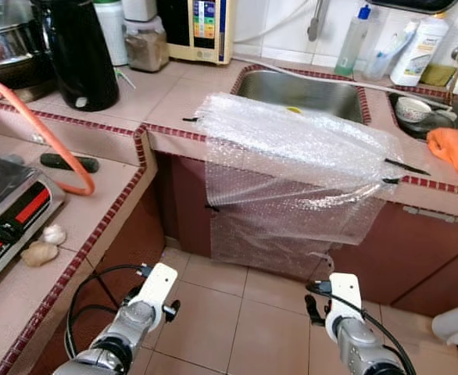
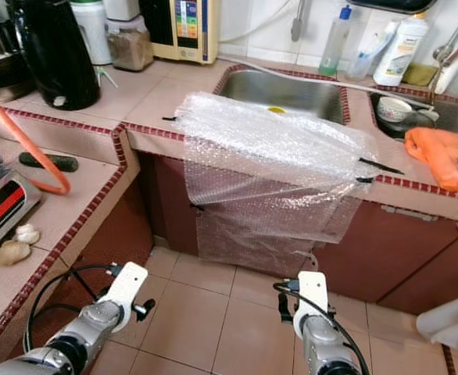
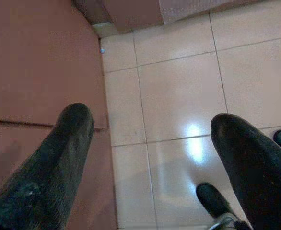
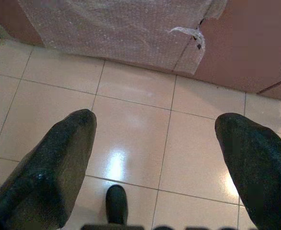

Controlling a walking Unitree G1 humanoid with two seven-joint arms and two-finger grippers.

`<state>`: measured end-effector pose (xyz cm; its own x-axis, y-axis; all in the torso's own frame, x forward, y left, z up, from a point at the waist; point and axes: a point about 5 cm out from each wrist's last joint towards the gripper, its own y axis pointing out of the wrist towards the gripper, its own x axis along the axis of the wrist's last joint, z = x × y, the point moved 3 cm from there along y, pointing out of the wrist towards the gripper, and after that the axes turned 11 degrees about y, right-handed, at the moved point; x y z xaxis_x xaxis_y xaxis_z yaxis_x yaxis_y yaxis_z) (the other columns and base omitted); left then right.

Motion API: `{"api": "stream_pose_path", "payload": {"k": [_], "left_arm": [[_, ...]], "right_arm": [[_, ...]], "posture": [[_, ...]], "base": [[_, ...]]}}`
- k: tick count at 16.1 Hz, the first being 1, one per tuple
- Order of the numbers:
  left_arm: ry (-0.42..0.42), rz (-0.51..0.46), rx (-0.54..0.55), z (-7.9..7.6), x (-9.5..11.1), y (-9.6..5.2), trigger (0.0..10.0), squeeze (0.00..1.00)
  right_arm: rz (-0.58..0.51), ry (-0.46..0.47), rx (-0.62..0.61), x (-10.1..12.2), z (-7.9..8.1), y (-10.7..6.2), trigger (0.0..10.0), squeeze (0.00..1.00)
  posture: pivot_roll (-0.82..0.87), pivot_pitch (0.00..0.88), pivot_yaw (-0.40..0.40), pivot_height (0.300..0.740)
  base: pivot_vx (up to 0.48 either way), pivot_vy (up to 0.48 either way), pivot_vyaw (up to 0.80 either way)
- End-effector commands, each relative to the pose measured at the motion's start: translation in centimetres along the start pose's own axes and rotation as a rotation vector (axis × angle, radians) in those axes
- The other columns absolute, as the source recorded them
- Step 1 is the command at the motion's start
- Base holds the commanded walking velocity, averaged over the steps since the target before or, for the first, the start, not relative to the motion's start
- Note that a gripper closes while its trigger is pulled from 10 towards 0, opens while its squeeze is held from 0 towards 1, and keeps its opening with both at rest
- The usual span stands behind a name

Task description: Kitchen organization

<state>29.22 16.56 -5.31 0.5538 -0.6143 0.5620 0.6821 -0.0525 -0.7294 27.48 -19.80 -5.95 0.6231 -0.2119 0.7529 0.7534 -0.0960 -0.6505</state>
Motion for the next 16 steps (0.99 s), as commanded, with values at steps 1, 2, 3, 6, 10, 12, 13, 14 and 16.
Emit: {"api": "stream_pose_path", "payload": {"k": [1, 2, 3, 6, 10, 12, 13, 14, 16], "left_arm": [[0.020, -0.004, 0.008, 0.3, 0.2, 0.0, 10.0, 0.00], [0.021, -0.007, 0.009, 0.3, 0.2, 0.0, 10.0, 0.00], [0.036, -0.013, 0.009, 0.4, 0.5, 0.0, 10.0, 0.00], [0.078, -0.030, -0.002, 0.0, 1.3, 0.1, 10.0, 0.00], [0.096, -0.036, -0.006, 0.0, 1.5, 0.1, 10.0, 0.00], [0.098, -0.041, -0.008, 0.1, 1.6, 0.1, 10.0, 0.00], [0.098, -0.054, -0.002, 0.1, 1.8, 0.1, 10.0, 0.00], [0.083, -0.089, 0.018, 0.5, 2.5, 0.1, 10.0, 0.00], [0.079, -0.104, 0.020, 0.4, 3.0, 0.2, 10.0, 0.00]], "right_arm": [[0.006, 0.007, -0.001, -0.2, -0.1, 0.0, 10.0, 0.00], [0.006, 0.007, -0.001, -0.2, -0.1, 0.0, 10.0, 0.00], [0.006, 0.008, 0.000, -0.2, 0.0, 0.0, 10.0, 0.00], [0.008, 0.011, 0.001, -0.3, 0.0, 0.0, 10.0, 0.00], [0.009, 0.033, 0.000, -0.4, 0.1, -0.1, 10.0, 0.00], [0.009, 0.041, -0.001, -0.5, 0.1, -0.1, 10.0, 0.00], [0.009, 0.041, -0.001, -0.5, 0.1, -0.1, 10.0, 0.00], [0.009, 0.035, -0.003, -0.5, 0.1, -0.1, 10.0, 0.00], [0.011, 0.026, 0.001, -0.5, 0.1, -0.1, 10.0, 0.00]], "posture": [[-0.05, 0.000, -0.009, 0.740], [-0.05, 0.000, -0.009, 0.740], [-0.06, 0.000, -0.007, 0.740], [-0.06, 0.000, 0.002, 0.740], [-0.07, 0.000, 0.019, 0.740], [-0.07, 0.000, 0.020, 0.740], [-0.07, 0.000, 0.018, 0.740], [-0.07, 0.000, 0.014, 0.740], [-0.06, 0.000, 0.008, 0.740]], "base": [[0.000, 0.000, -0.74], [0.000, 0.000, -0.74], [0.000, 0.000, -0.74], [0.000, 0.000, -0.73], [0.000, 0.000, -0.73], [0.000, 0.000, -0.73], [0.000, 0.000, -0.73], [0.000, 0.000, -0.73], [0.000, 0.000, -0.72]]}}
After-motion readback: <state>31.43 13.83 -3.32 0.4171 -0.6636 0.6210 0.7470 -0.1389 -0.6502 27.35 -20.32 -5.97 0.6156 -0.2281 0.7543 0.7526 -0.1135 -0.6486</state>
